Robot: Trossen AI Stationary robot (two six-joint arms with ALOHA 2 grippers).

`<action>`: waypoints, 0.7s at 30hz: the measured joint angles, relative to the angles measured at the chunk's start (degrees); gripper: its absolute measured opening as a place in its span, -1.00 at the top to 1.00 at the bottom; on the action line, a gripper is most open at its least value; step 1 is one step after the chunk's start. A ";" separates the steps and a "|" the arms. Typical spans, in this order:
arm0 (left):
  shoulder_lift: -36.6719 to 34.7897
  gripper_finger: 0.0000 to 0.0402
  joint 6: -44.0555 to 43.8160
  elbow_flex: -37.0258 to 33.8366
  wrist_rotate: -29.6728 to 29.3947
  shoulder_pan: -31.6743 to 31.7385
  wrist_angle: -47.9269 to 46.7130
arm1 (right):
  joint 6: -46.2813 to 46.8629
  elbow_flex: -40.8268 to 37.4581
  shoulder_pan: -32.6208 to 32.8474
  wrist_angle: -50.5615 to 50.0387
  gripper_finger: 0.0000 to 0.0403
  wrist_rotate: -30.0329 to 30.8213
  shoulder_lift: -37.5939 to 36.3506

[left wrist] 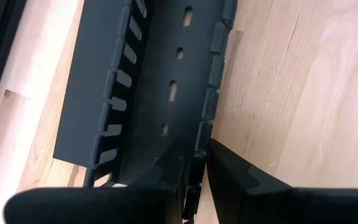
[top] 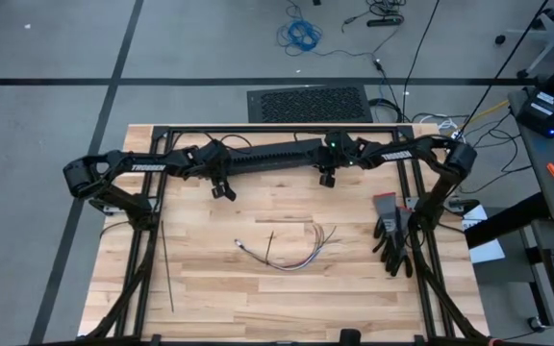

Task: Ziptie cables
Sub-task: Put the zip tied cable wires into the black cable duct

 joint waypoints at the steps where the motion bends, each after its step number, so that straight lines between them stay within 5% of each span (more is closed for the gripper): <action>1: 0.00 0.71 0.00 0.00 0.02 0.00 0.03 | 0.00 0.00 -0.22 -0.01 0.51 0.01 0.43; 9: 0.00 0.71 -4.97 0.00 4.03 -2.20 -0.67 | 5.18 0.00 1.81 -7.49 0.95 -0.20 -1.02; 21: -0.13 0.71 -22.92 0.04 7.97 -16.33 -9.61 | 19.53 -0.02 19.15 -23.11 0.99 -0.31 -9.50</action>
